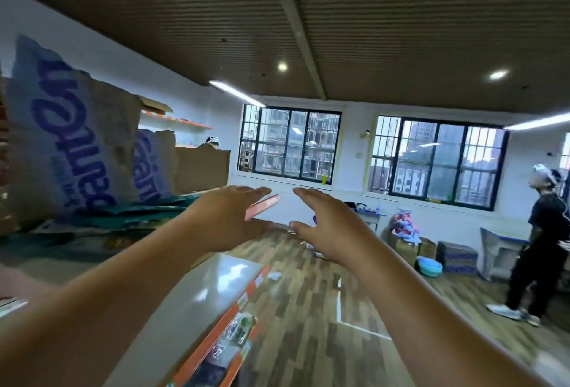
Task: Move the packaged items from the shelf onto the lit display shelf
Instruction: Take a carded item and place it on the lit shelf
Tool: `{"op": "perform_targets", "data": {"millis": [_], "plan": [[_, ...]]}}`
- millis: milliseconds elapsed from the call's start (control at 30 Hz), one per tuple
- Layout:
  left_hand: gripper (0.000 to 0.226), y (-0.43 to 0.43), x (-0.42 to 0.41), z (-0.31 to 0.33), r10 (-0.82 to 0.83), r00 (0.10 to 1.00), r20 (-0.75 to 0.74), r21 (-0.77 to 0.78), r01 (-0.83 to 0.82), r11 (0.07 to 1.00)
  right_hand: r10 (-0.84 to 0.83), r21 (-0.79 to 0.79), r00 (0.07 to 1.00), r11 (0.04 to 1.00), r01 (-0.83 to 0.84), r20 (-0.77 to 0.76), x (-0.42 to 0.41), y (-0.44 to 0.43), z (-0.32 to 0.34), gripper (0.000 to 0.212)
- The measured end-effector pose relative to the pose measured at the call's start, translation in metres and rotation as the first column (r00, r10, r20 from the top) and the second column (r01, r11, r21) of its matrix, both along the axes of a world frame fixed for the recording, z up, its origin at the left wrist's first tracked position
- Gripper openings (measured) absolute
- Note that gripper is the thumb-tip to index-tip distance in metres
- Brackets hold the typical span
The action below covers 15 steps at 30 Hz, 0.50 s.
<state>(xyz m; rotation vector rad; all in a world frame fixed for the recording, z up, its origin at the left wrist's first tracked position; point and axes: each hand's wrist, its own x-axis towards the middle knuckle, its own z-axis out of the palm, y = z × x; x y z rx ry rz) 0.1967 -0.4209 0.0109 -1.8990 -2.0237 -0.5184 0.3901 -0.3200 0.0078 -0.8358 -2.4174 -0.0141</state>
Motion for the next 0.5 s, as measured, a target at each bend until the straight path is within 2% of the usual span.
{"op": "perform_targets", "data": {"millis": [200, 267, 333, 400, 500], "plan": [[0.068, 0.08, -0.051, -0.016, -0.011, 0.998, 0.067, 0.014, 0.01, 1.0, -0.038, -0.021, 0.999, 0.999, 0.038, -0.014, -0.048, 0.063, 0.002, 0.068], [0.078, 0.107, -0.061, -0.026, -0.039, 0.998, 0.056, -0.017, 0.04, 0.999, -0.032, -0.033, 0.999, 0.999, 0.032, -0.003, -0.057, 0.08, -0.001, 0.067], [0.085, 0.13, -0.067, -0.034, -0.054, 0.993, 0.107, -0.029, 0.057, 0.998, -0.029, -0.032, 1.0, 0.999, 0.03, 0.009, -0.063, 0.098, -0.004, 0.065], [0.082, 0.153, -0.068, -0.039, -0.045, 0.989, 0.138, -0.006, 0.046, 0.999, -0.027, -0.024, 1.0, 0.999, 0.027, -0.005, -0.065, 0.122, -0.006, 0.065], [0.074, 0.187, -0.065, -0.044, -0.035, 0.994, 0.101, 0.016, 0.033, 0.999, -0.01, -0.015, 1.0, 1.0, 0.01, -0.002, -0.068, 0.162, -0.014, 0.066]]}}
